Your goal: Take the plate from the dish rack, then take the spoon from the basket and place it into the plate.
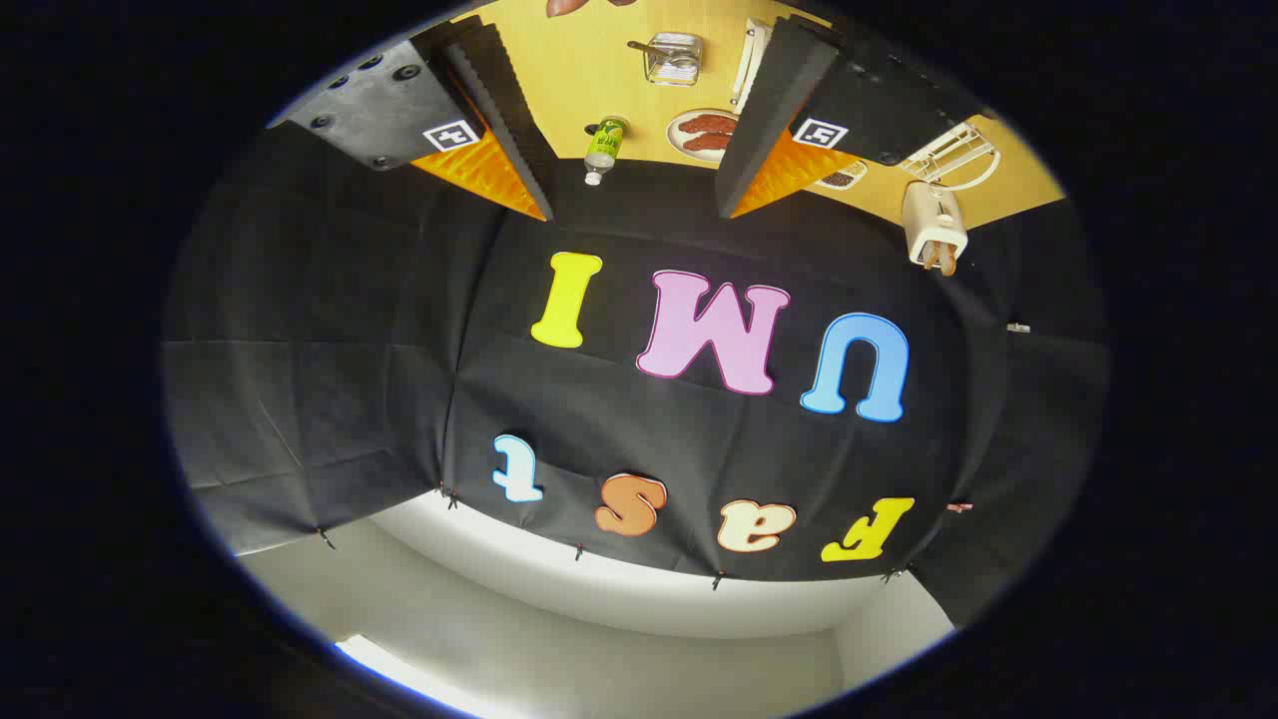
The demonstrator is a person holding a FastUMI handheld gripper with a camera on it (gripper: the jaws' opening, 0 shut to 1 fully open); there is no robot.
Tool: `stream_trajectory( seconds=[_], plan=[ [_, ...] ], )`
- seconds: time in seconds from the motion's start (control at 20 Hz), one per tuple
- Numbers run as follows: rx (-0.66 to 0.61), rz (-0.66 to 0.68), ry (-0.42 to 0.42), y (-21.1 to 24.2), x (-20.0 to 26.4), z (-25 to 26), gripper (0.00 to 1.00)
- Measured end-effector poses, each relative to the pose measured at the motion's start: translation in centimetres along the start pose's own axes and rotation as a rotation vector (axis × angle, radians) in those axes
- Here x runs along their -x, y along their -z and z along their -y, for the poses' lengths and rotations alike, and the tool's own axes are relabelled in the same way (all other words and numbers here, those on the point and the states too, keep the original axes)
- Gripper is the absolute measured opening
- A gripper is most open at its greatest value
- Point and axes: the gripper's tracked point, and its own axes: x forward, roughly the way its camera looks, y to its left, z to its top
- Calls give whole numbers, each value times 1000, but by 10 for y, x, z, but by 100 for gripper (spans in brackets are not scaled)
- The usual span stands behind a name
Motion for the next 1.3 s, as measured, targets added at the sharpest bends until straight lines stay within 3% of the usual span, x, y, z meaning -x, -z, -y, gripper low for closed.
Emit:
stream_trajectory(
  seconds=[0.8, 1.3],
  plan=[
    [-13, -34, -11, 6, 0, -12, 97],
    [-136, -340, -140, 82, -30, -65, 97]
  ],
)
